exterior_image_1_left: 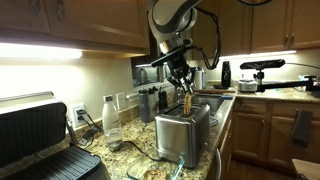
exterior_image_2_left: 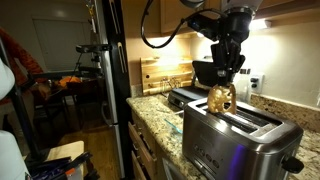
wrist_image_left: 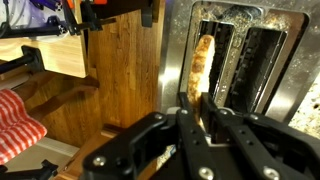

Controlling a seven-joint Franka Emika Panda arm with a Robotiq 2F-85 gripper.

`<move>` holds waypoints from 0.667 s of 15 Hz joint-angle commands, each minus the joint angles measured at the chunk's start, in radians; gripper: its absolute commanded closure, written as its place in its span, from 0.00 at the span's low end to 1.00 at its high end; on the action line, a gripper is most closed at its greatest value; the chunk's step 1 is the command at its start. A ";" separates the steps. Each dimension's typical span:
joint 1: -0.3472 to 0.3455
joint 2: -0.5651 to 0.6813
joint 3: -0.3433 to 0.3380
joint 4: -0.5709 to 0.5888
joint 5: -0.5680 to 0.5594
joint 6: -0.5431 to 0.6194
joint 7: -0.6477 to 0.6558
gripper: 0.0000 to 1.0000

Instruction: Put one slice of bread in the bread toaster

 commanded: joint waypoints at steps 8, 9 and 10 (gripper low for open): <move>0.000 0.001 -0.002 0.003 0.000 -0.002 -0.001 0.53; 0.000 0.001 -0.002 0.003 0.000 -0.002 -0.001 0.53; 0.000 0.001 -0.002 0.003 0.000 -0.002 -0.001 0.53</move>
